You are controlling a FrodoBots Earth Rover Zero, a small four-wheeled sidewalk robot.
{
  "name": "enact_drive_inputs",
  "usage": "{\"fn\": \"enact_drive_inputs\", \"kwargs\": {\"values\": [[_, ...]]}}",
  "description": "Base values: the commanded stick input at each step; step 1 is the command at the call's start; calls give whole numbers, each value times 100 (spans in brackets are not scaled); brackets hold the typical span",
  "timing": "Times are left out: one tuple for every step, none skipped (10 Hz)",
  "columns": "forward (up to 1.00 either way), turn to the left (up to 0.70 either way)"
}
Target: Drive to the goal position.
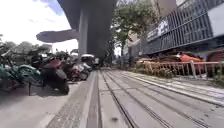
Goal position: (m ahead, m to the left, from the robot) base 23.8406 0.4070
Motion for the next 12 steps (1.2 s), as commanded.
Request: {"fn": "enact_drive_inputs", "kwargs": {"values": [[70, 0], [70, 0], [70, 5], [70, 14], [70, 14], [70, 14], [70, 14], [70, 14], [70, 14], [70, 14], [70, 8], [70, 0]]}}
